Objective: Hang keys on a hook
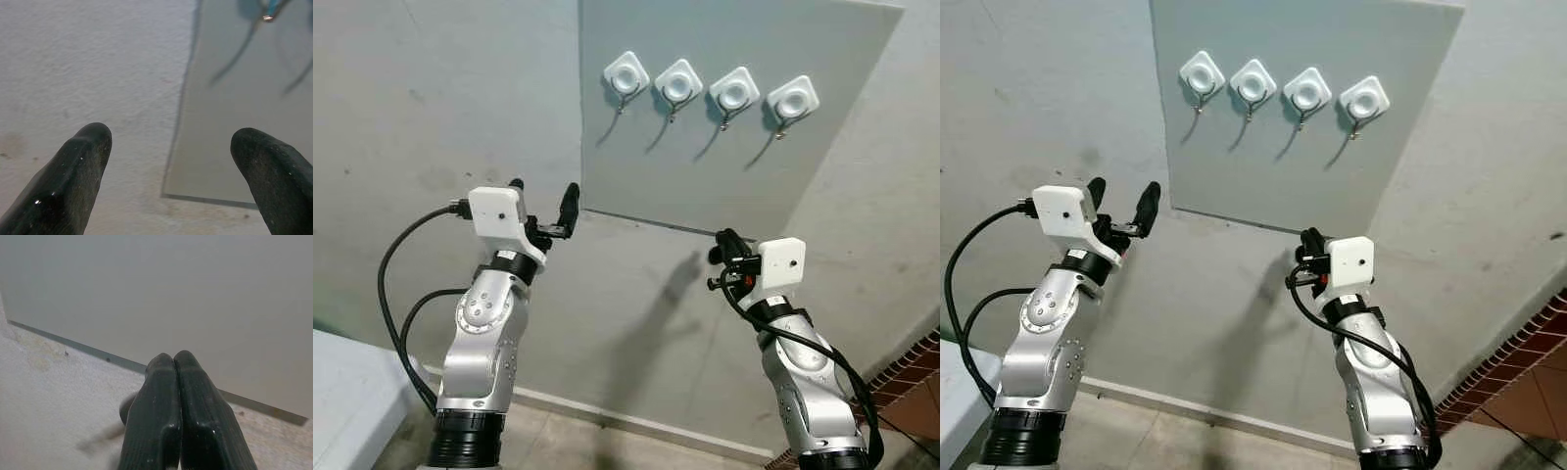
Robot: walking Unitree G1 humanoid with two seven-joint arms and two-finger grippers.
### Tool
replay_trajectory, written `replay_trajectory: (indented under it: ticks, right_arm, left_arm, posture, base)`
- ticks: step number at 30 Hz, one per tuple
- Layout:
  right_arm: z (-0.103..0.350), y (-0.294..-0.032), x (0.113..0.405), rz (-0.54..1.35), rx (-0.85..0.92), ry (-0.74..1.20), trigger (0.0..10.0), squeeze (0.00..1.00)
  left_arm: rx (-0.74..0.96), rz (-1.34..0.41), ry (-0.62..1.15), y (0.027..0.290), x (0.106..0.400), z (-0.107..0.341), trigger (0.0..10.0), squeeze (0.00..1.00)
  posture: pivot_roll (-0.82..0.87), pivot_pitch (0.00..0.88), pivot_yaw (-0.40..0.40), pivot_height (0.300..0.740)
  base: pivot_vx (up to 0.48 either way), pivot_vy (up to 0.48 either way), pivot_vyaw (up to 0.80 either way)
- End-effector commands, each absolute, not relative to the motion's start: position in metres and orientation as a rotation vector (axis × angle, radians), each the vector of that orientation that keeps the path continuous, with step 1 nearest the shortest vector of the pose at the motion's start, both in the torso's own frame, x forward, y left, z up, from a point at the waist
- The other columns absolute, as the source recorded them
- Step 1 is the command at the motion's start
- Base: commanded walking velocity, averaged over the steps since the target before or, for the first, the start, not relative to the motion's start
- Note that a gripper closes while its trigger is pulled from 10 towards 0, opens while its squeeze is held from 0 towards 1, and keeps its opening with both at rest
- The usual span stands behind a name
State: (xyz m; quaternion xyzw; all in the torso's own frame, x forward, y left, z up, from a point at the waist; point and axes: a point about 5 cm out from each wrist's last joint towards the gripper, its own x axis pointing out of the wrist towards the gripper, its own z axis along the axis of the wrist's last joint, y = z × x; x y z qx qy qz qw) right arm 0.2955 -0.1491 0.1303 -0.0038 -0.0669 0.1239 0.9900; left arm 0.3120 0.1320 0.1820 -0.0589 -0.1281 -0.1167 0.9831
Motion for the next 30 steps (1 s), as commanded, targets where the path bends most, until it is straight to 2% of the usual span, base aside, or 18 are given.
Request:
replay_trajectory:
  ticks: [1,18,30]
  right_arm:
    - [0.136,-0.15,0.297,0.264,-0.009,-0.146,10.0,0.0]
    - [0.142,-0.142,0.295,0.322,0.01,-0.168,10.0,0.0]
    - [0.179,-0.116,0.288,0.503,0.142,-0.323,10.0,0.0]
  left_arm:
    - [-0.112,-0.271,-0.299,0.126,0.31,0.194,10.0,0.0]
    - [-0.091,-0.368,-0.329,0.108,0.303,0.201,10.0,0.0]
    - [-0.009,-0.556,-0.365,0.08,0.287,0.205,10.0,0.0]
  posture:
    - [0.03,0.038,-0.044,0.74]
    - [0.03,0.045,-0.045,0.74]
    - [0.03,0.043,-0.041,0.74]
  base:
    - [0.0,0.0,0.0]
    - [0.0,0.0,0.0]
    - [0.0,0.0,0.0]
